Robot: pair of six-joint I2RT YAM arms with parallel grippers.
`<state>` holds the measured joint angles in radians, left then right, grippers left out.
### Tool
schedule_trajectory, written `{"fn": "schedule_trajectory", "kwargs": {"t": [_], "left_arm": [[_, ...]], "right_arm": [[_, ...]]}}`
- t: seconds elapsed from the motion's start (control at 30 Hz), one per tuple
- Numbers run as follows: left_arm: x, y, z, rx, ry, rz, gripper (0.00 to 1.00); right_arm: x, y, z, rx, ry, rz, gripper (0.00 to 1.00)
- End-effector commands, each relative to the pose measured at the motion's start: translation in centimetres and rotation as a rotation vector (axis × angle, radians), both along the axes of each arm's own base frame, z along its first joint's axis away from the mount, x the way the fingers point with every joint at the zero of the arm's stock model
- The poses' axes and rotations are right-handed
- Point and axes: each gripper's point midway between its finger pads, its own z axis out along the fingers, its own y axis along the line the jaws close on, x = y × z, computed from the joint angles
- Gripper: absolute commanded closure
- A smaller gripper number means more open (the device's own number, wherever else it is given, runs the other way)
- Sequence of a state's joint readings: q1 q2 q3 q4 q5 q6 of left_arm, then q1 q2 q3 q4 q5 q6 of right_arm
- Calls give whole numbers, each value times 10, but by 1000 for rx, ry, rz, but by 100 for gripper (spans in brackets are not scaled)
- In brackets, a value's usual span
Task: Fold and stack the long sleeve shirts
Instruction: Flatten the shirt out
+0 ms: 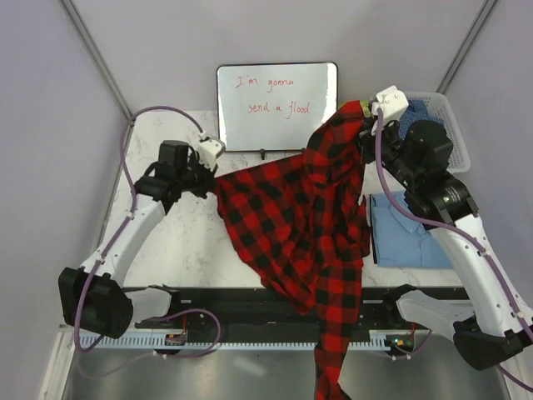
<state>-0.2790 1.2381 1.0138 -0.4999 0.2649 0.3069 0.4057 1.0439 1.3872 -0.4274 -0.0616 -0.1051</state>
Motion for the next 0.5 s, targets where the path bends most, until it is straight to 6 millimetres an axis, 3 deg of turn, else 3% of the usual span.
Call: {"fn": "schedule_trajectory", "kwargs": {"t": [0.0,0.07,0.13,0.2,0.23,0.3,0.33,0.47], "left_arm": [[12,40,74,79,-172,76,98],[9,44,106,99,-243,60,98],[-7,46,141,106,-301,34,98],[-27,49,161,109,-318,17,98],[-41,53,194,101,-398,24,98],[-63,57,216,94,-444,17,98],[-87,61,237,81,-500,21,98],[-154,71,276,47,-631,10,98]], "right_arm": [[8,-6,27,-4,-86,-36,100],[2,-5,43,6,-119,-17,100],[-7,-7,51,1,-122,-3,100],[-20,-14,74,16,-166,-13,100],[-34,-20,85,26,-192,-12,100],[-57,-26,108,38,-253,7,100],[-75,-32,119,50,-285,17,100],[-141,-46,163,96,-419,86,100]]}}
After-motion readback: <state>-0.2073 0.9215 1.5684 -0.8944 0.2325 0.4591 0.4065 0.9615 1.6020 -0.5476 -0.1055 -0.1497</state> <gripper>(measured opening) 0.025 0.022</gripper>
